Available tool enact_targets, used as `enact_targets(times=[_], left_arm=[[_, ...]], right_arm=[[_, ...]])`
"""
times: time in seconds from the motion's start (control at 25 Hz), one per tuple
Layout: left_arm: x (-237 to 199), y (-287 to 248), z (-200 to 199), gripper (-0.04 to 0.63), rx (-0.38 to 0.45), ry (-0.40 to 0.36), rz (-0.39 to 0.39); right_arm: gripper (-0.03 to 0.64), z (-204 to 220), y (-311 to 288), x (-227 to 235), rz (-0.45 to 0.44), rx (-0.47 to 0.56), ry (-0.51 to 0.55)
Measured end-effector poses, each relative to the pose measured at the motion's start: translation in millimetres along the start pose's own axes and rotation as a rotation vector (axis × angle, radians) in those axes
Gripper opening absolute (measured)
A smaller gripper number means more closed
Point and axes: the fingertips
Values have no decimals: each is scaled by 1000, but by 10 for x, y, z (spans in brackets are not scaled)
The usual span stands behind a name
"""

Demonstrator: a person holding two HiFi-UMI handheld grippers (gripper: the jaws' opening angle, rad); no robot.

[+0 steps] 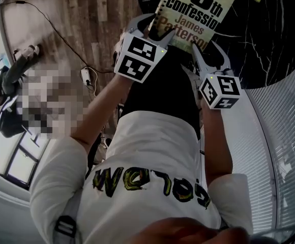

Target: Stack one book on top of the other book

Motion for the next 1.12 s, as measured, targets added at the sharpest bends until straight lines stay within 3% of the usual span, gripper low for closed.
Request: enact_targets(times=[0.28, 0.56, 0.76, 1.12], left_arm=[[-3, 13, -7, 267, 9, -10, -9], [-13, 205, -82, 267, 32, -25, -56], [216, 411, -221, 265, 58, -25, -24], [782, 675, -834, 262, 189, -58, 76]], right_arm=[[205, -8, 10, 14, -14, -5, -12], [199, -109, 168, 56, 27, 31, -6], [199, -272, 407, 16, 49, 58, 18], [199, -775, 945, -46, 84, 182, 94]])
Point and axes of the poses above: the fingertips, and each gripper's own axes: y backward along the fingers, x to its right, z out of its underside
